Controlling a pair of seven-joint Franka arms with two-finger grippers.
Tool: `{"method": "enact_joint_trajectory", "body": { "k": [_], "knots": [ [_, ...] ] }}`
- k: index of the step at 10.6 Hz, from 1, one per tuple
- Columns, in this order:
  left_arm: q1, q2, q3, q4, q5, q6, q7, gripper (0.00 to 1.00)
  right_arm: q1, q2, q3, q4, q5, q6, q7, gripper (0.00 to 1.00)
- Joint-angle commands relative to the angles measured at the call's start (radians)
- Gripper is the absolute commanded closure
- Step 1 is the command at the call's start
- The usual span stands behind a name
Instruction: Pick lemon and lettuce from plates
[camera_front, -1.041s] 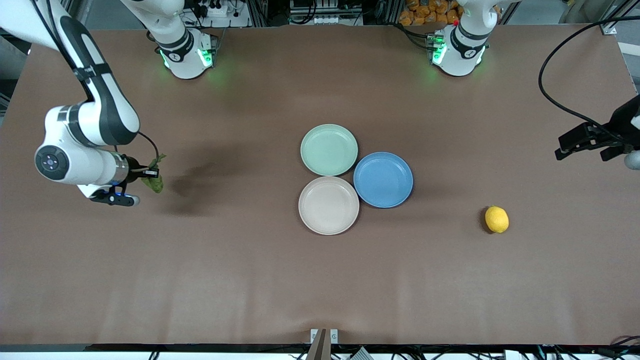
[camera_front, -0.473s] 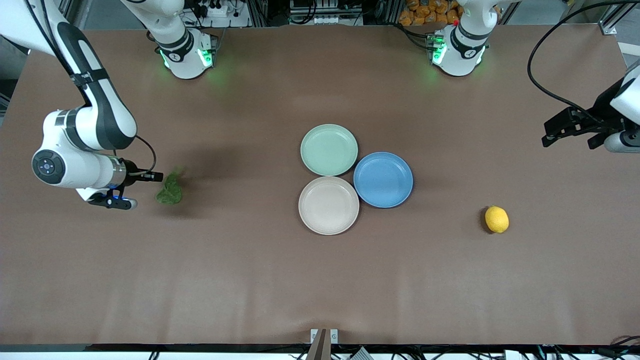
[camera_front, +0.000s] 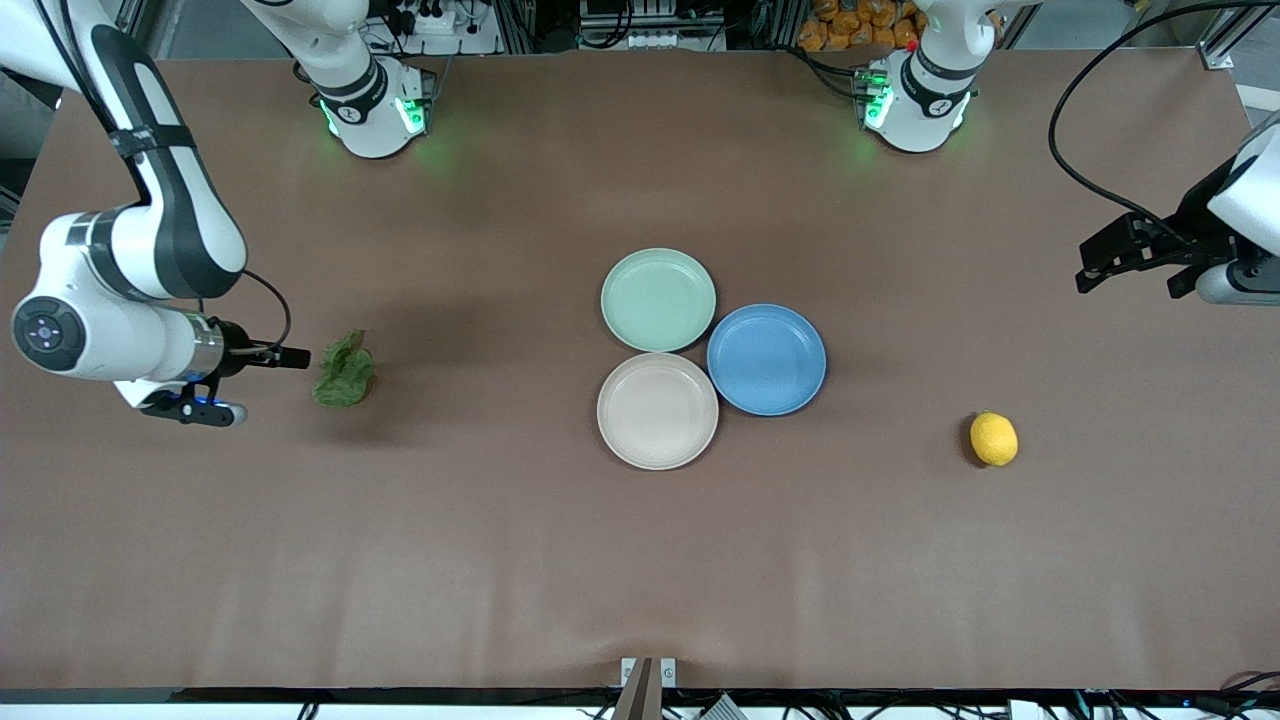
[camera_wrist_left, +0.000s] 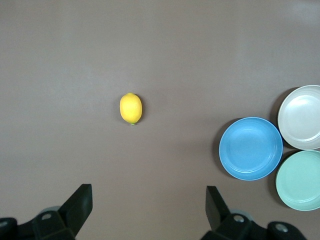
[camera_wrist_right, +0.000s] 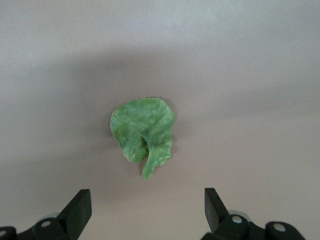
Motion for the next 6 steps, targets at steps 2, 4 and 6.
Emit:
{"method": "enact_joint_trajectory", "body": {
  "k": [2,4,6],
  "knots": [
    [-0.007,-0.019,0.004,-0.014,0.038,-0.002,-0.01,0.0,0.195,-0.08,-0.2,0.06,0.006,-0.059,-0.01,0.0],
    [-0.012,-0.015,0.002,-0.011,0.067,-0.002,-0.01,0.0,0.225,-0.082,-0.222,0.173,0.006,-0.198,-0.013,0.0],
    [-0.012,-0.013,-0.001,-0.011,0.067,-0.002,-0.013,0.0,0.327,-0.113,-0.313,0.261,0.009,-0.298,-0.013,0.0]
  ]
}}
